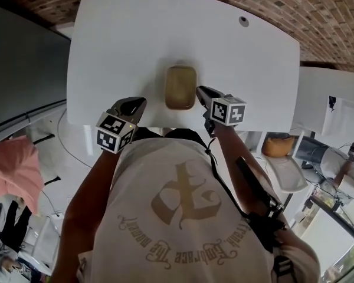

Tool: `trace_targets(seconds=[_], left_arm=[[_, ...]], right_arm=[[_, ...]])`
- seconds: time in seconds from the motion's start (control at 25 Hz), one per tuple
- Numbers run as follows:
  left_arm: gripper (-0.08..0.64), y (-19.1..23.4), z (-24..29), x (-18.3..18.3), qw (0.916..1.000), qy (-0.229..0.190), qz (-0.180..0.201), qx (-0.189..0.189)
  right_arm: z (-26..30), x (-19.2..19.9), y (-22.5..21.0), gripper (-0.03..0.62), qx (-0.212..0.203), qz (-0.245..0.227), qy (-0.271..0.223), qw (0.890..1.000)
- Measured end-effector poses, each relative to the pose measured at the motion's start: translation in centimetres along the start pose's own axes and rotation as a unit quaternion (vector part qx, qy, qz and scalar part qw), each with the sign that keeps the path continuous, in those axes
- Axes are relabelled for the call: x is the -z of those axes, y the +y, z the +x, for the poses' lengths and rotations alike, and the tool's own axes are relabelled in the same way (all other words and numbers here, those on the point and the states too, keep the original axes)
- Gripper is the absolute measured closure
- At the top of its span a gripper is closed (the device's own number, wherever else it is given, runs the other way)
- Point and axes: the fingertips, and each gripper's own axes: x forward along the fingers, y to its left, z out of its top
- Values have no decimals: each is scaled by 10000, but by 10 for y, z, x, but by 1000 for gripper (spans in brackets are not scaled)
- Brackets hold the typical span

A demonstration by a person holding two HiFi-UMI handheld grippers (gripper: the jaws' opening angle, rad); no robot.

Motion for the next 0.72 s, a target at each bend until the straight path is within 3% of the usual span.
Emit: trace_targets(seconds=[0.16,0.72], left_arm=[[557,6,1,0,9997,-13,-94,243],[557,29,-15,5,9994,-31,-130,310]], right_arm=[[7,6,-3,529,109,112,194,9997],[17,10,3,546,306,478,460,9973]])
